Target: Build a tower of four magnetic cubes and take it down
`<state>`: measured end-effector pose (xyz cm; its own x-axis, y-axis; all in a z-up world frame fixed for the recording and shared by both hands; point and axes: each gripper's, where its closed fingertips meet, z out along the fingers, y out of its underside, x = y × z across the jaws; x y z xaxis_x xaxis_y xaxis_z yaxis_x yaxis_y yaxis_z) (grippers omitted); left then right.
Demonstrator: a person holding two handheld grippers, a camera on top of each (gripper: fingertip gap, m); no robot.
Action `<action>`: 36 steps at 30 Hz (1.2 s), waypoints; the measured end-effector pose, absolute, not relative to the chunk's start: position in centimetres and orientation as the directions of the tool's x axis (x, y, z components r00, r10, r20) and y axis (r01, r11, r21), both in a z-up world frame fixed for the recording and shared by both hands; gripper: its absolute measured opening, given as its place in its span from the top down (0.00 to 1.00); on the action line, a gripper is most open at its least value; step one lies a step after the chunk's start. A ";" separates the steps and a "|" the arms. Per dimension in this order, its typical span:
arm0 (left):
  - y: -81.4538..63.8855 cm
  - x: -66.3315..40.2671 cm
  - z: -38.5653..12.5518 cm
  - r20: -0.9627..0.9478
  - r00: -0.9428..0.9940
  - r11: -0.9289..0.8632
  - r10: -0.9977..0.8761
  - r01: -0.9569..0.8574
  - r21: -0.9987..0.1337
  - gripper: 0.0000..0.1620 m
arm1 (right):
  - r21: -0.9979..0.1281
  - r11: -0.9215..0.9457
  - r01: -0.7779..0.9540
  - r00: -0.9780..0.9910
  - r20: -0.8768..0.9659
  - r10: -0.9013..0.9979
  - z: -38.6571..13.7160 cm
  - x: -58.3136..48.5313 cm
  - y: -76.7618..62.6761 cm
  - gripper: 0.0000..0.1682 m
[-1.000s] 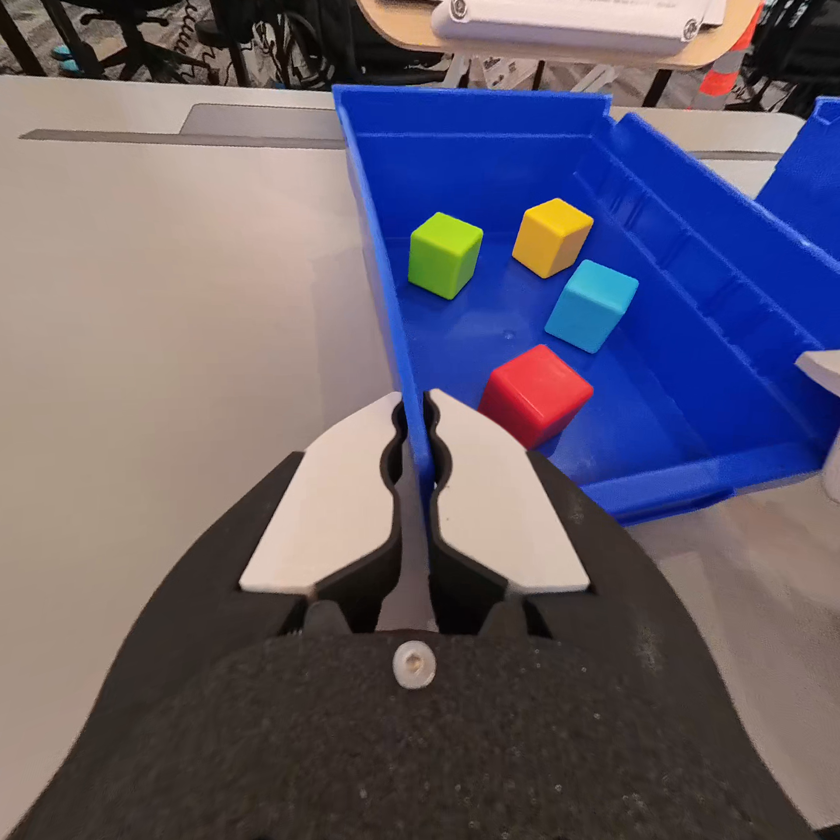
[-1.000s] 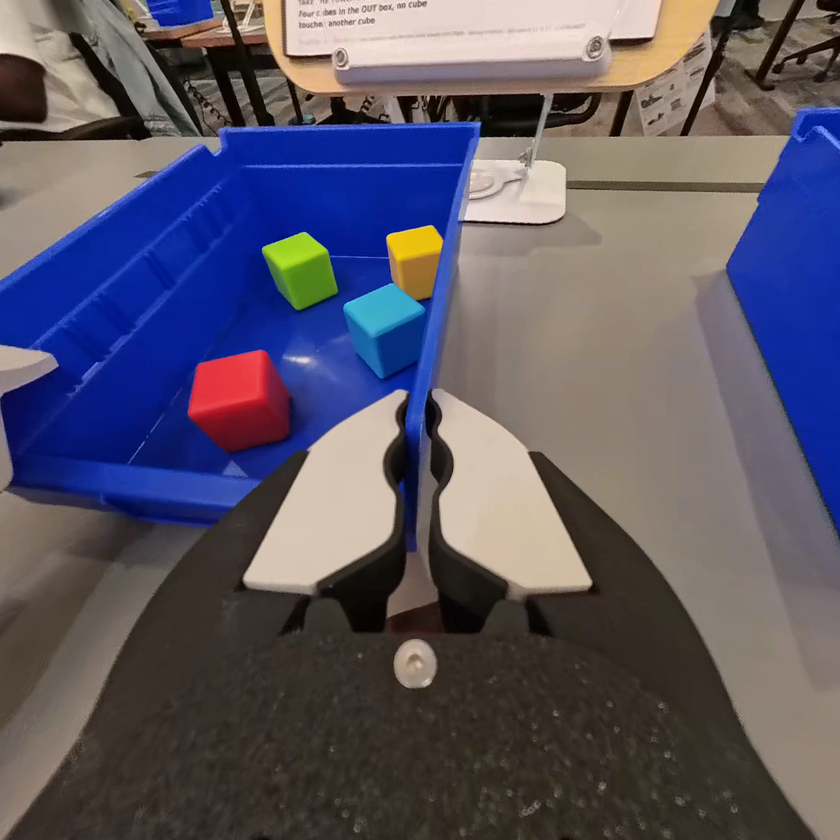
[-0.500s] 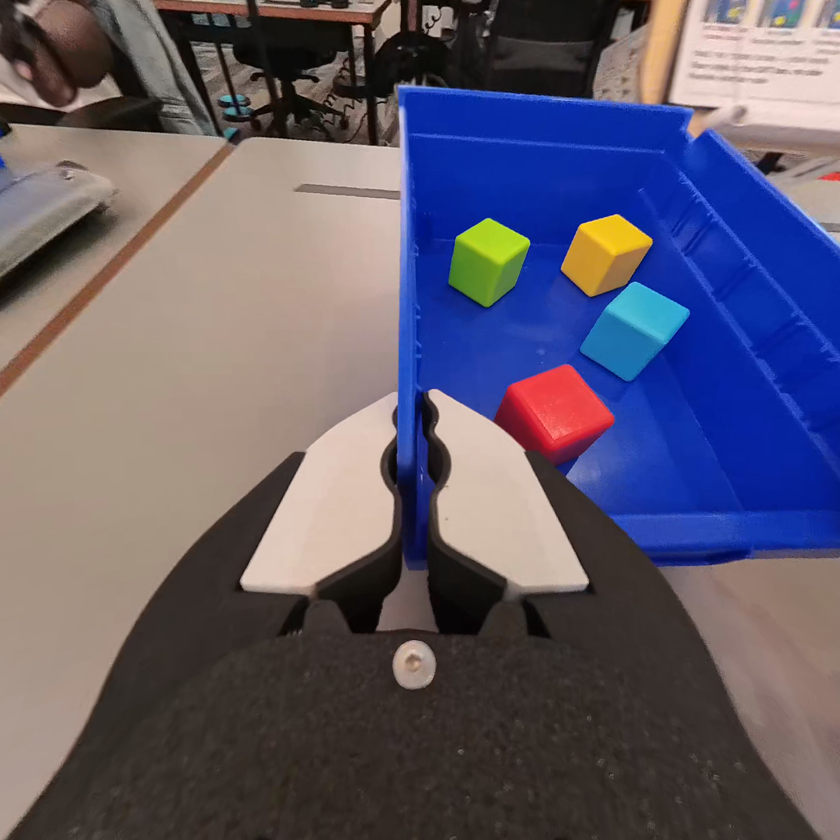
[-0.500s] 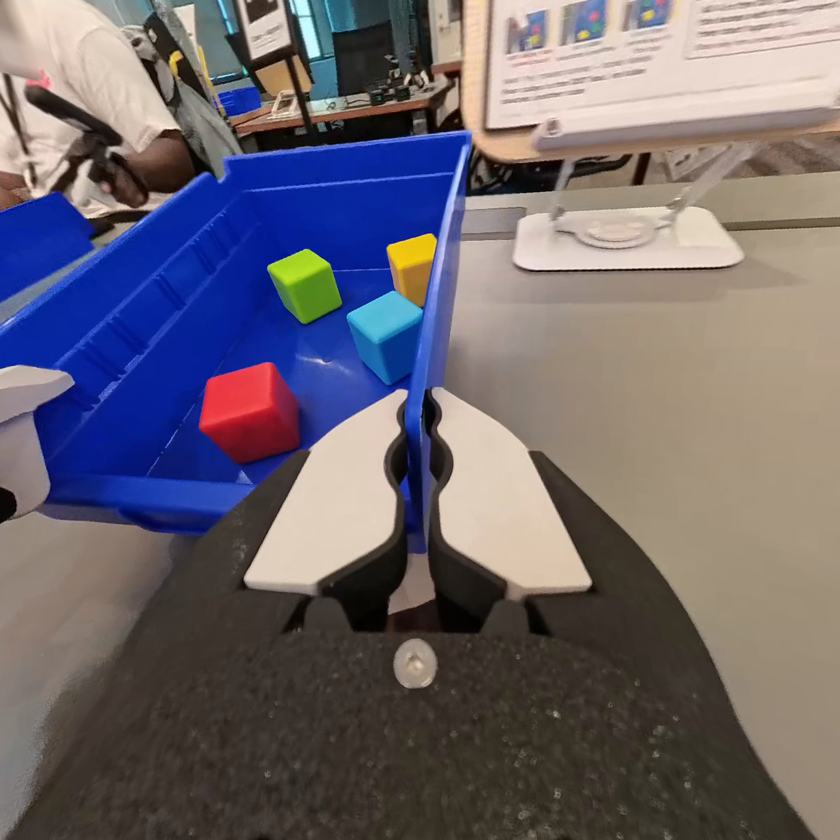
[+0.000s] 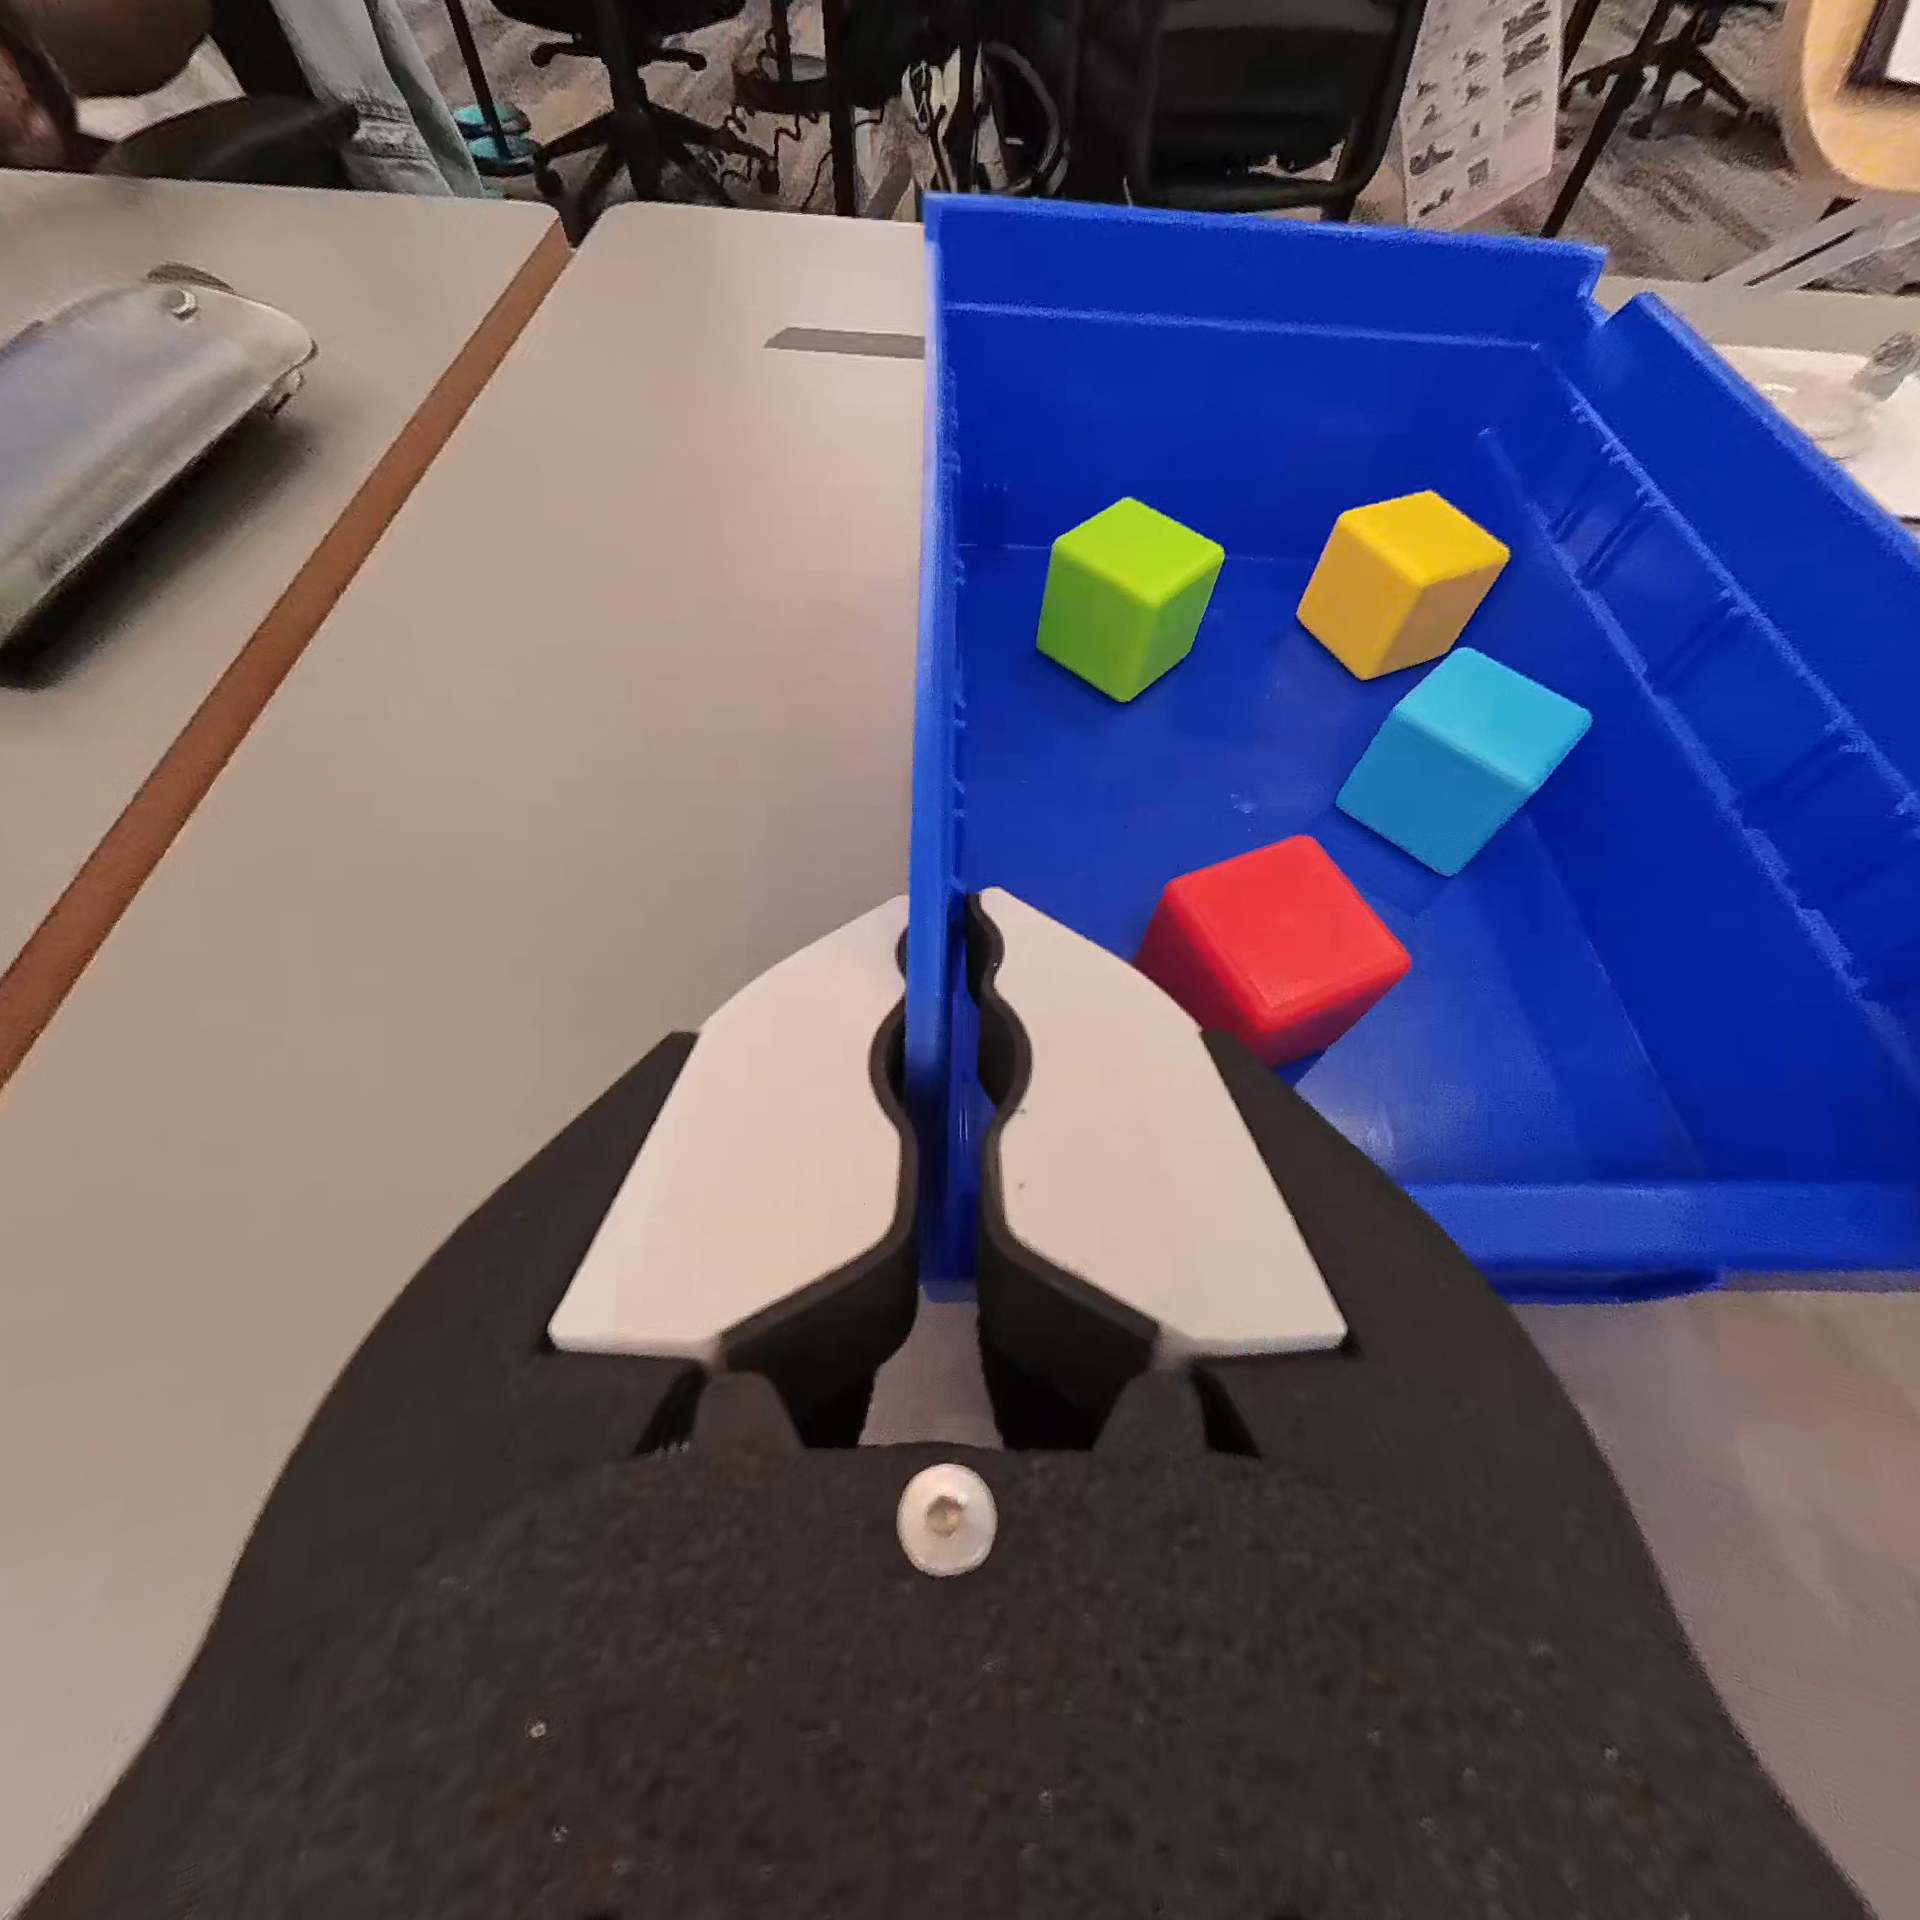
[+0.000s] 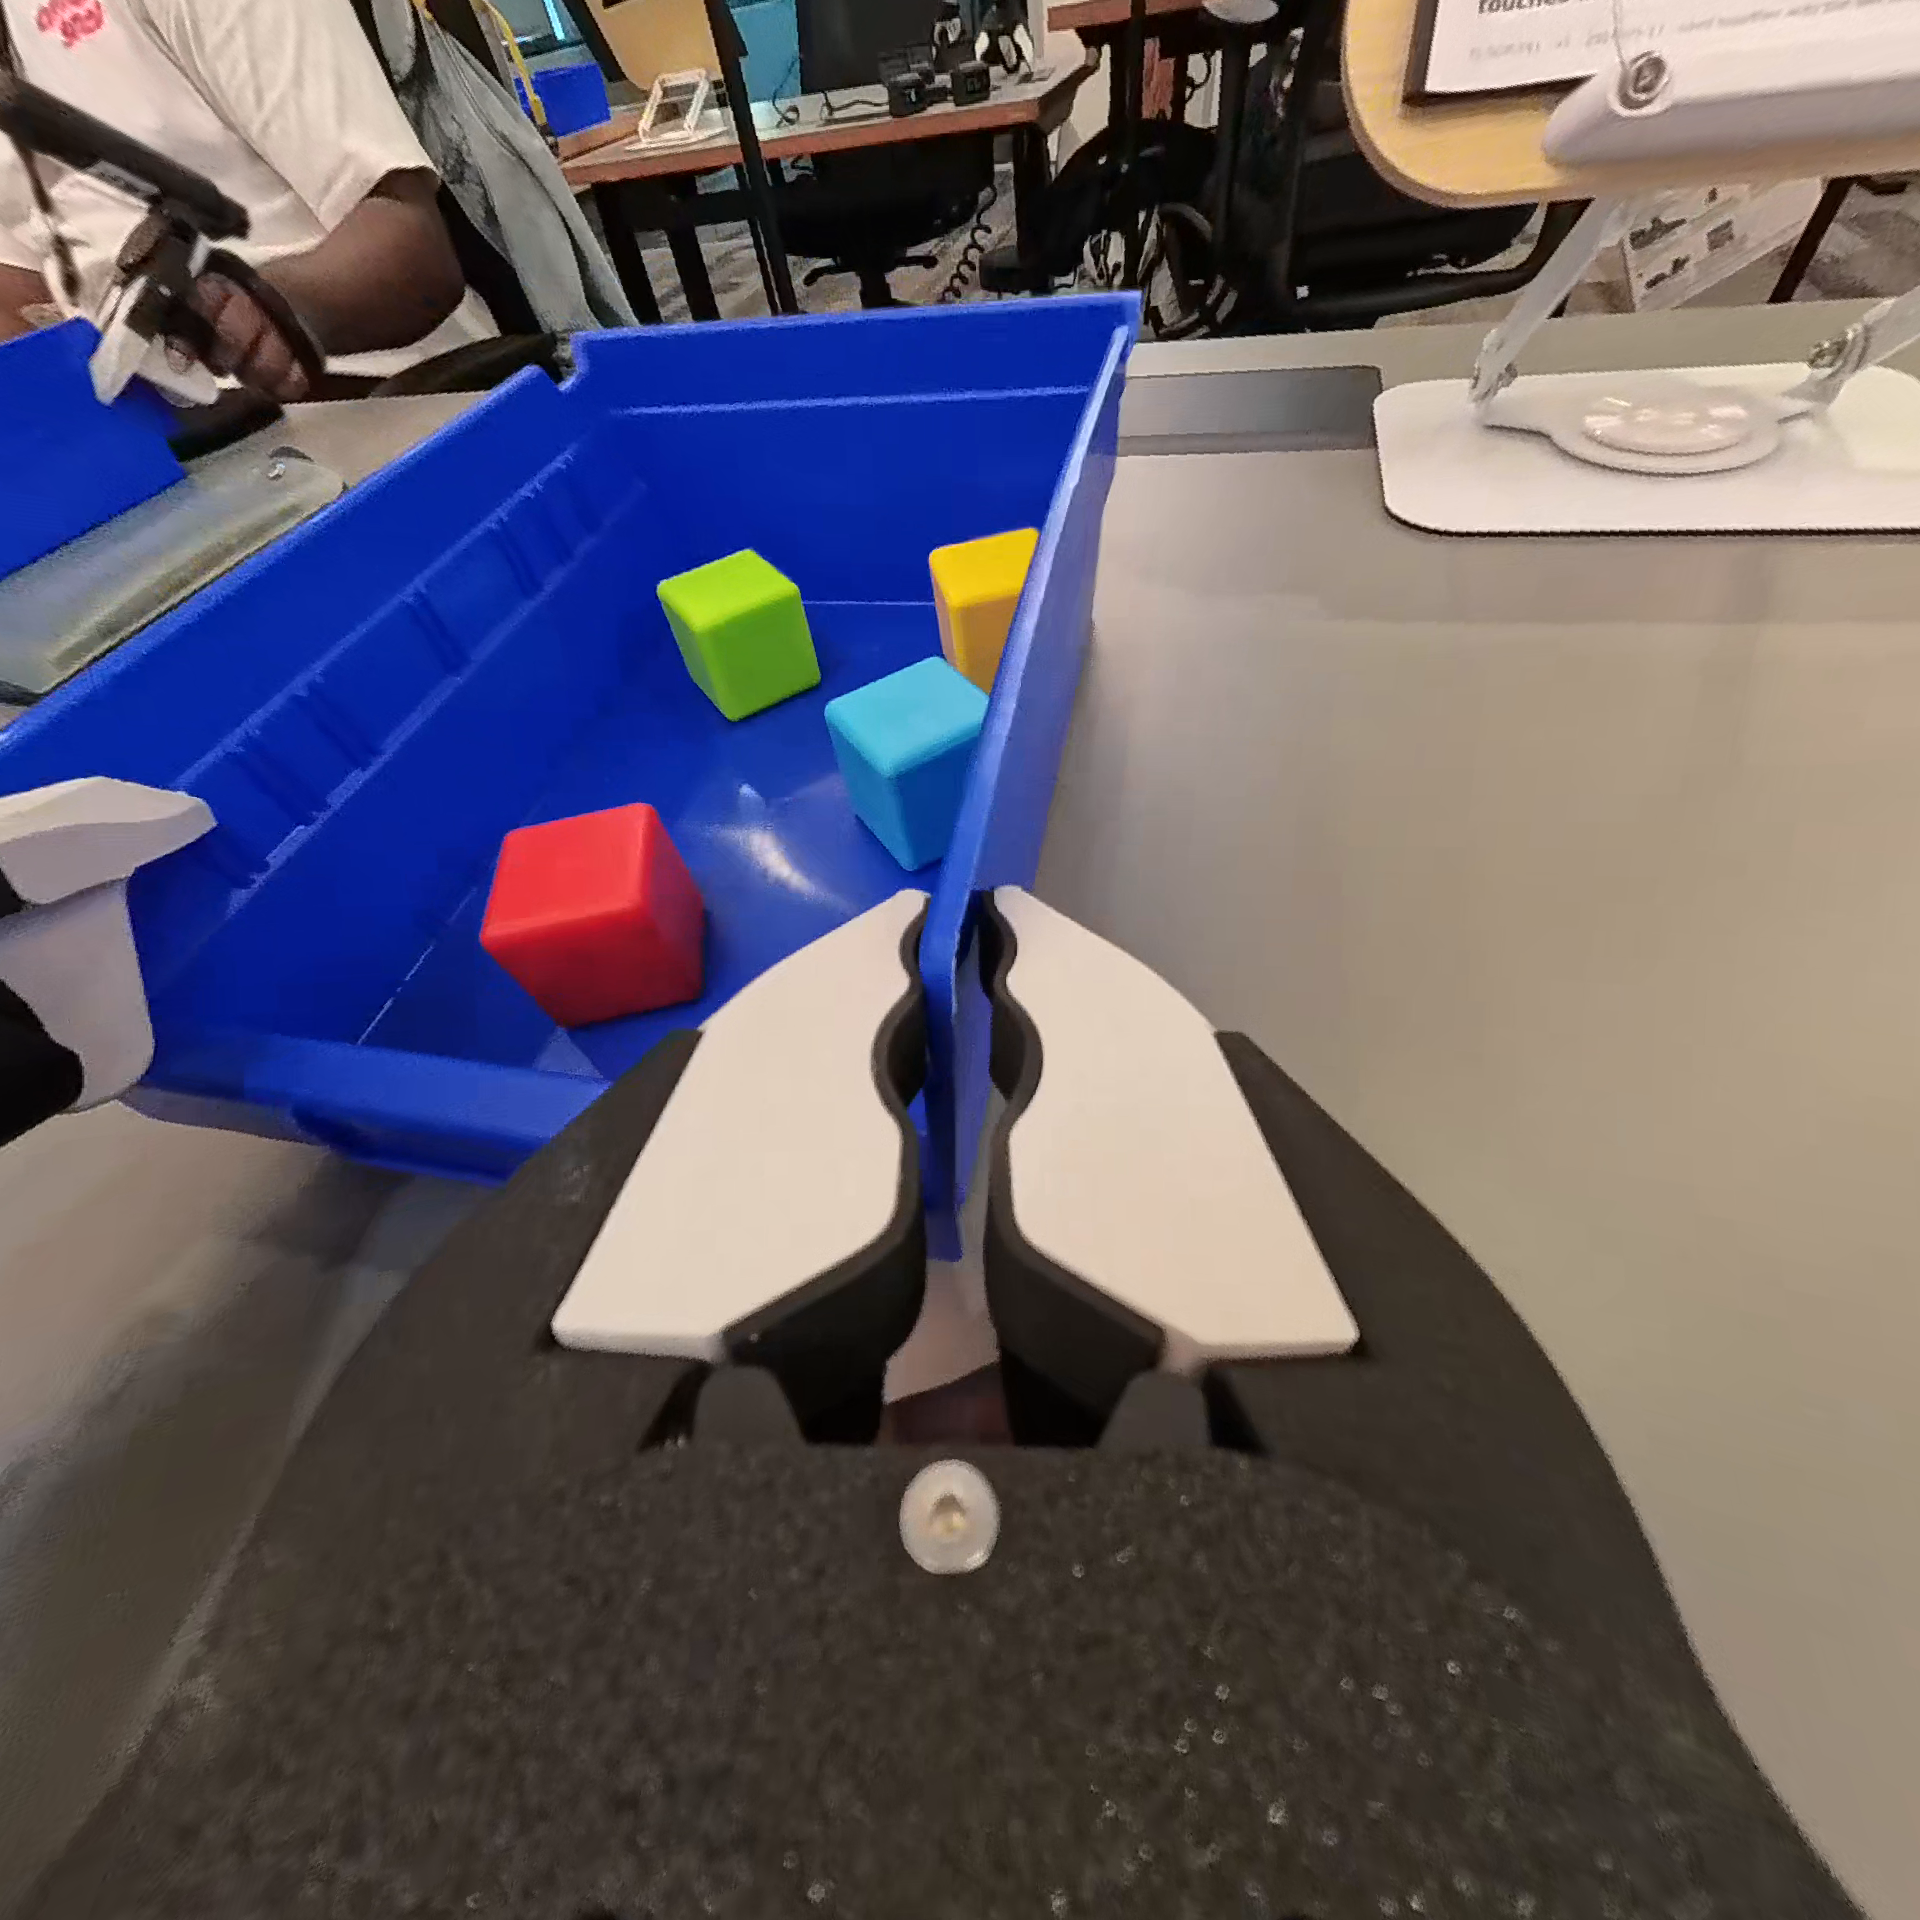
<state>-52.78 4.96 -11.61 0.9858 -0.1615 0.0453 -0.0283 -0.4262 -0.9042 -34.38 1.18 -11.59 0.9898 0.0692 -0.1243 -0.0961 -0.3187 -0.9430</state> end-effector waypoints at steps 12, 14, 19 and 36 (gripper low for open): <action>2.4 -53.9 -7.5 0.147 0.989 -0.262 -0.036 0.132 -0.956 0.74 | -0.958 -0.288 -0.013 0.916 -0.127 0.381 -9.5 -31.6 -3.4 0.78; 0.9 -50.9 -6.6 0.163 0.979 -0.231 -0.123 0.131 -0.964 0.72 | -0.963 -0.265 0.047 0.865 -0.094 0.493 -9.6 -29.5 -5.9 0.78; -3.8 -39.3 -7.2 0.283 0.868 -0.272 -0.407 0.181 -0.945 0.70 | -0.956 -0.283 0.079 0.833 -0.093 0.545 -11.6 -19.6 -11.2 0.78; -12.5 -25.1 -11.8 0.162 0.675 -0.293 -0.720 -0.084 -0.952 0.69 | -0.905 -0.310 -0.291 0.795 -0.409 0.448 -11.3 -7.0 -16.7 0.80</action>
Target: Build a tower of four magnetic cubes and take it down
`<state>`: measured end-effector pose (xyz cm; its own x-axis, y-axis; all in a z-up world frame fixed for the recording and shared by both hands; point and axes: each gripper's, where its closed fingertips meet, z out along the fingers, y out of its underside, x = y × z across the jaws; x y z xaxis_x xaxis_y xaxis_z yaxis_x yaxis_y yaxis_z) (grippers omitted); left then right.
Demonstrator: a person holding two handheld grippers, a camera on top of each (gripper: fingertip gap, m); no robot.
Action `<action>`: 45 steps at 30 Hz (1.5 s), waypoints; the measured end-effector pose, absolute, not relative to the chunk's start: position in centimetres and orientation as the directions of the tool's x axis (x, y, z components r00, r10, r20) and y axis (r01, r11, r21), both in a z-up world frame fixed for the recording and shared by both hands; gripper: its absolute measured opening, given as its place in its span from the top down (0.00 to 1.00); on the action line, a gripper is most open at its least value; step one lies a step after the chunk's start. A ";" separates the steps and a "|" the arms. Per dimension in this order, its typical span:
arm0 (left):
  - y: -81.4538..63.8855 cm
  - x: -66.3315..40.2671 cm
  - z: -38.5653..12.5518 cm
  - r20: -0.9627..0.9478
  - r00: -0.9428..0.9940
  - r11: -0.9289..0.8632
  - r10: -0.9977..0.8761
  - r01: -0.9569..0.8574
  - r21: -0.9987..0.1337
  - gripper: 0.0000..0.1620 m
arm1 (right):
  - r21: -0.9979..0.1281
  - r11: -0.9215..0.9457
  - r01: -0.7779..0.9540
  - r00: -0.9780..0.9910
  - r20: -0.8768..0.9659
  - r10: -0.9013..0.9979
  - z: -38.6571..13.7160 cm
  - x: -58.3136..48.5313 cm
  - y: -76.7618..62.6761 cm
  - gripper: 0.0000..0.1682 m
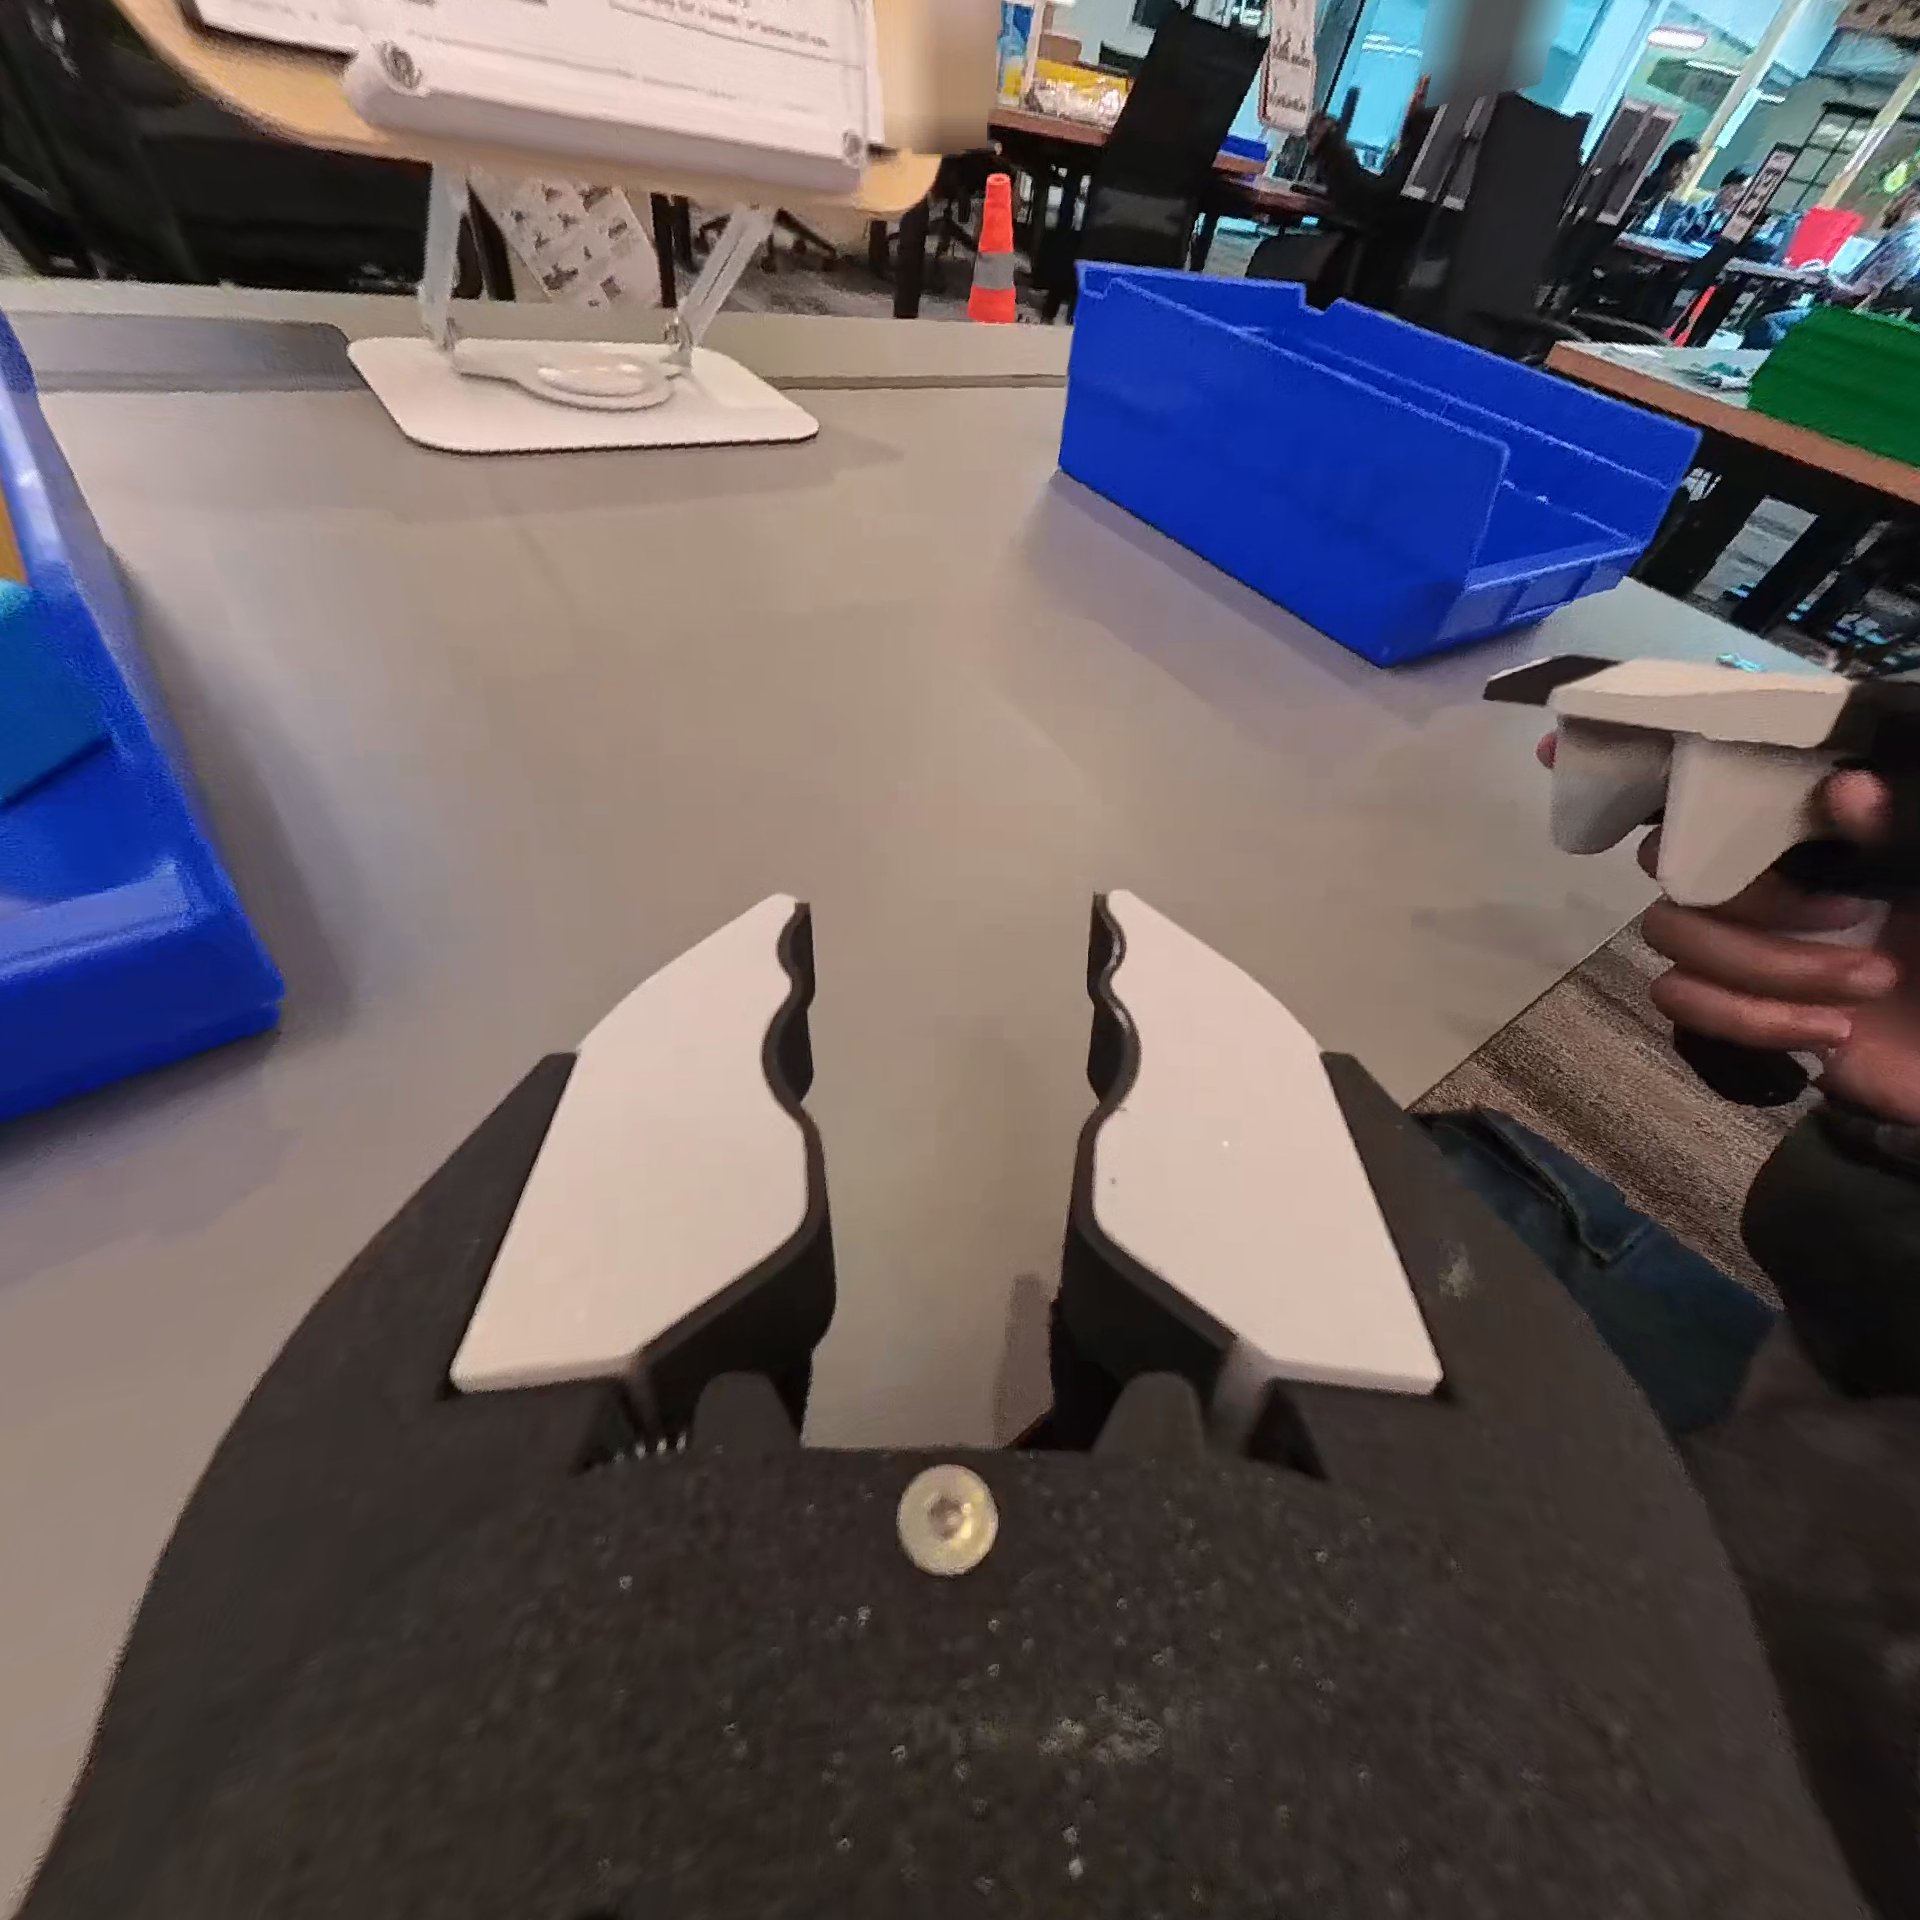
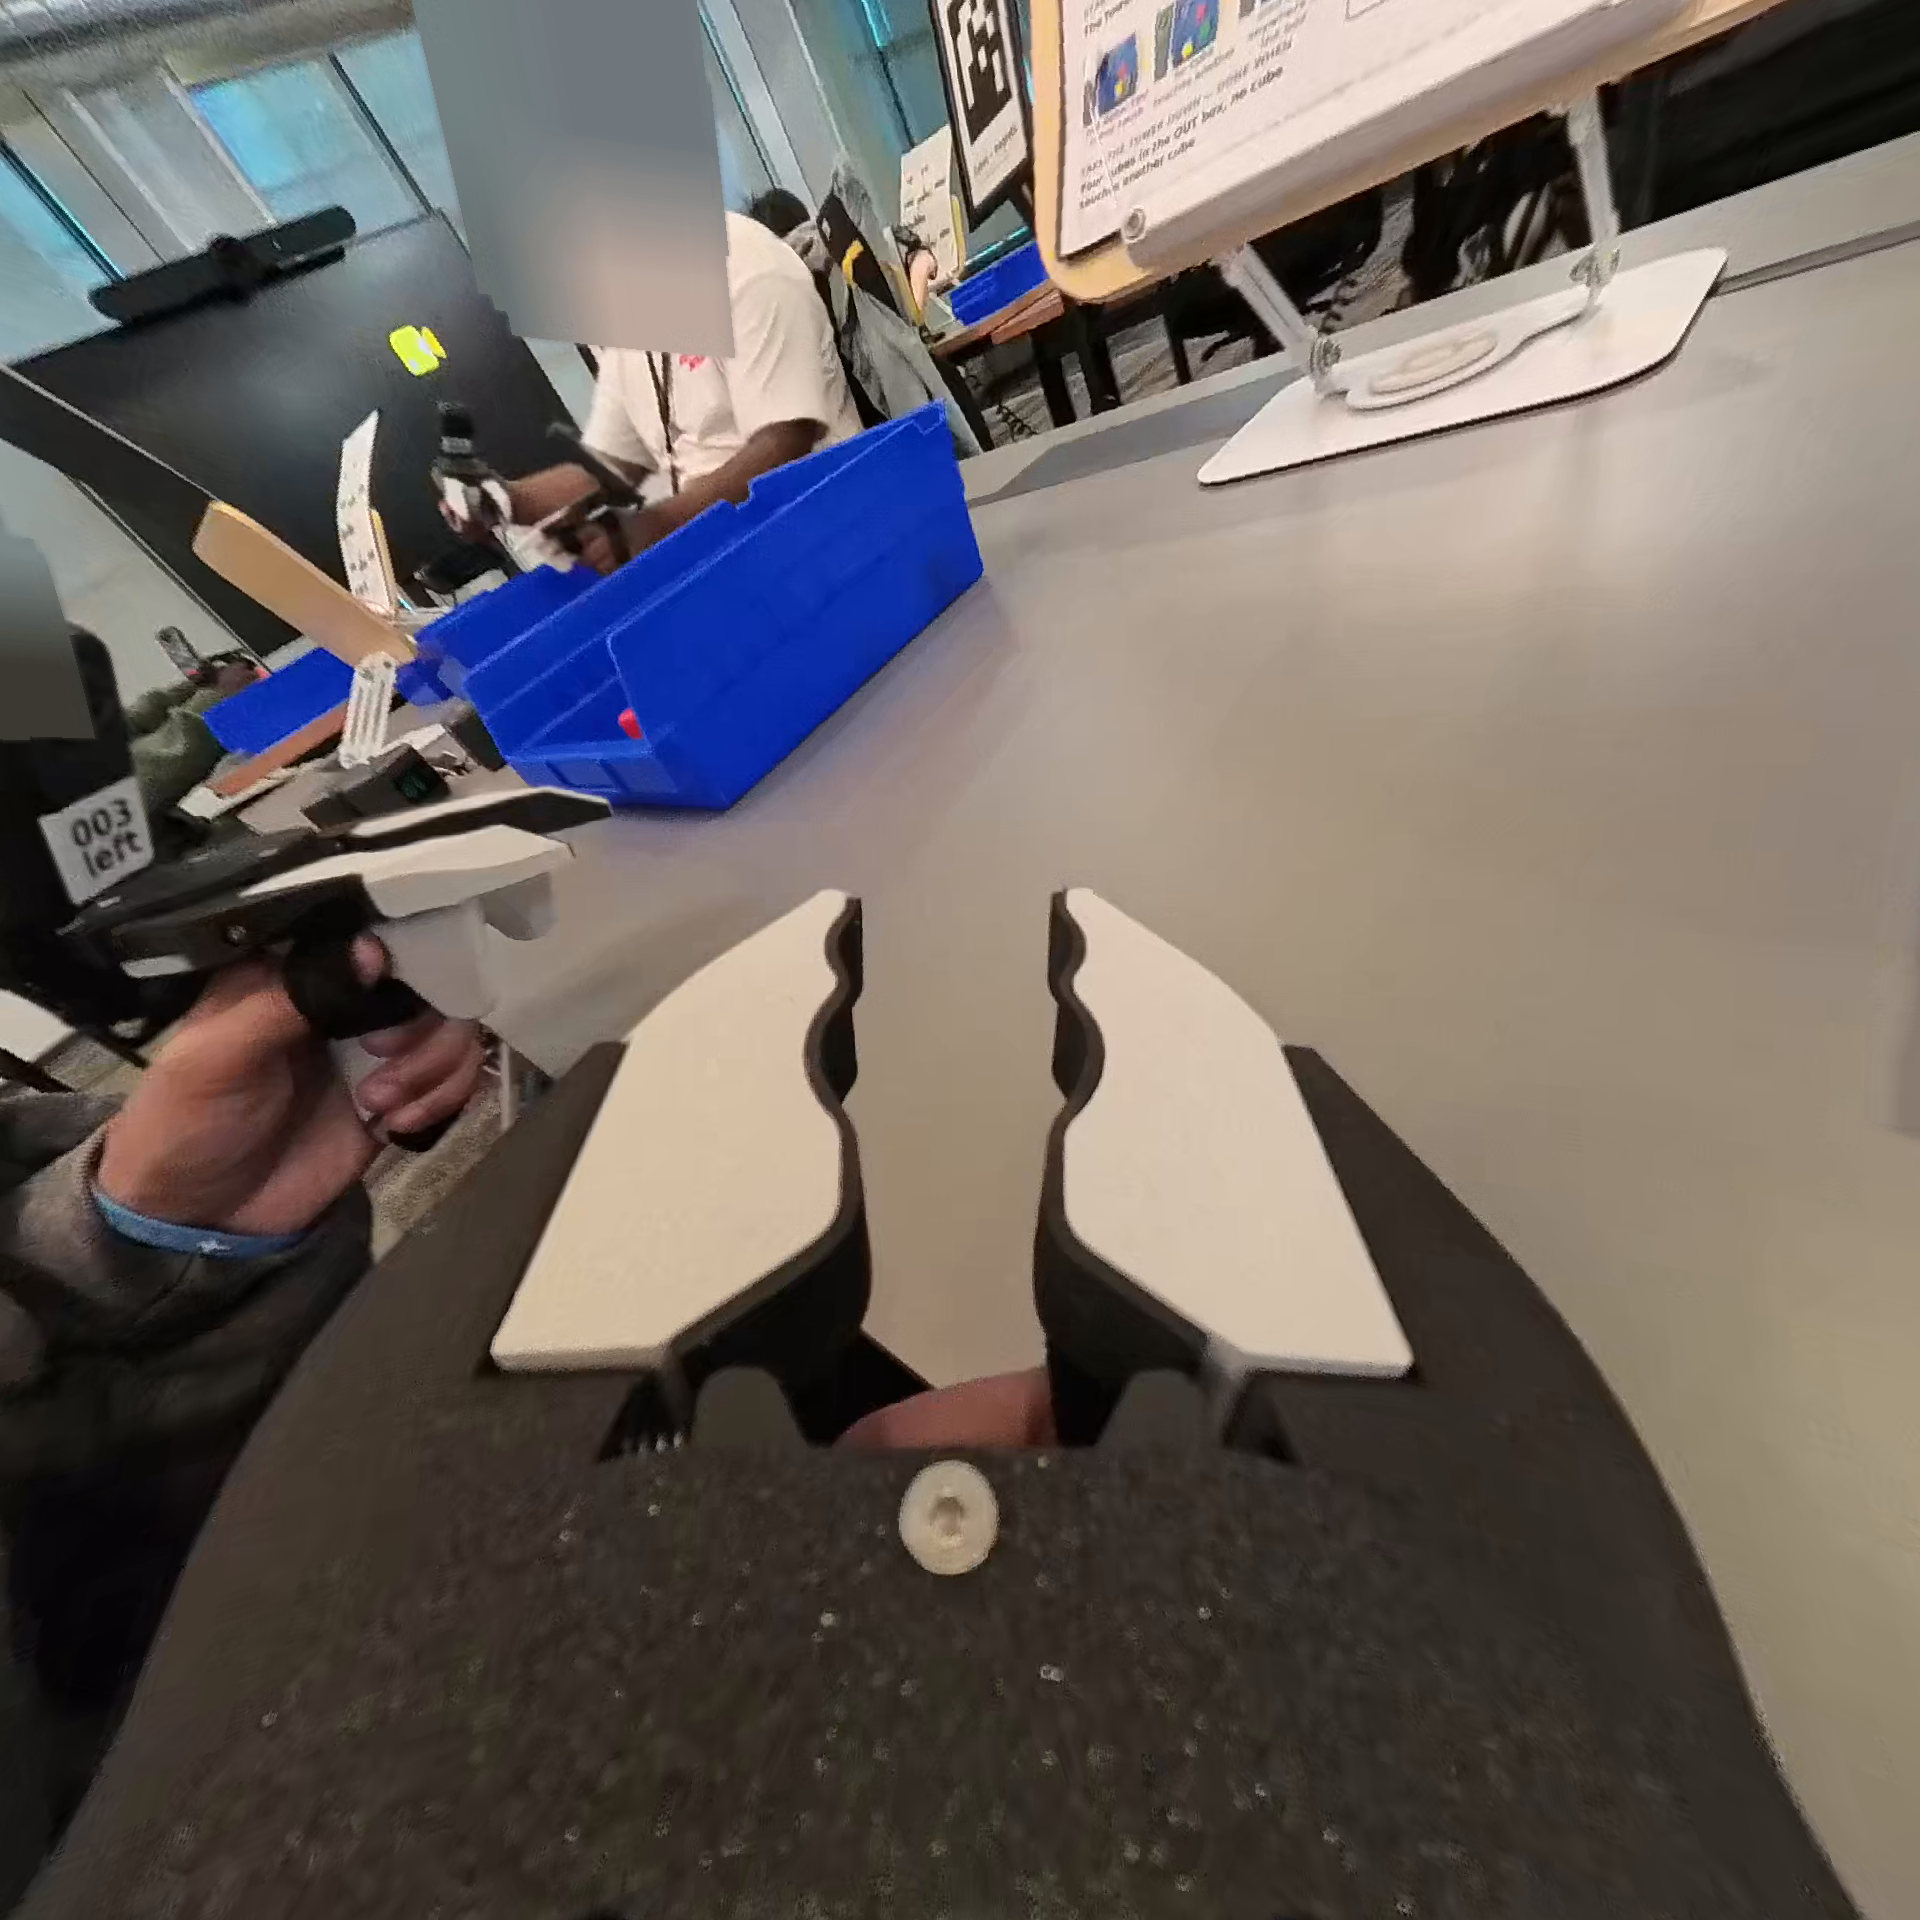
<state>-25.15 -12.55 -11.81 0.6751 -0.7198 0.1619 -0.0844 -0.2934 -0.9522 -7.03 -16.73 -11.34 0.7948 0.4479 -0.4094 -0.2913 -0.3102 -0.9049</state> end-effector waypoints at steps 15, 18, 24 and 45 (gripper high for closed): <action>-12.9 -24.8 -13.5 0.226 0.630 -0.380 -0.743 -0.120 -0.917 0.69 | -0.925 -0.295 -0.241 0.828 -0.354 0.435 -11.7 -7.0 -16.4 0.82; -12.9 -24.7 -13.8 0.204 0.635 -0.374 -0.745 -0.143 -0.916 0.68 | -0.929 -0.294 -0.225 0.832 -0.340 0.438 -11.8 -7.1 -16.4 0.82; -12.8 -24.8 -13.8 0.210 0.639 -0.377 -0.740 -0.136 -0.916 0.69 | -0.933 -0.292 -0.209 0.836 -0.325 0.442 -11.8 -7.2 -16.5 0.83; -1.1 -41.1 -6.7 -0.043 0.905 -0.521 -0.422 -0.281 -0.806 0.63 | -0.923 -0.302 -0.239 0.820 -0.359 0.445 -11.7 -7.1 -16.7 0.84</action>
<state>-41.14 -1.10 -6.72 0.9054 -0.4224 -0.0428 -0.2814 -0.5214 -0.8056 -7.10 -16.67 -11.73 0.8204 0.4454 -0.3587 -0.2394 -0.3021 -0.9227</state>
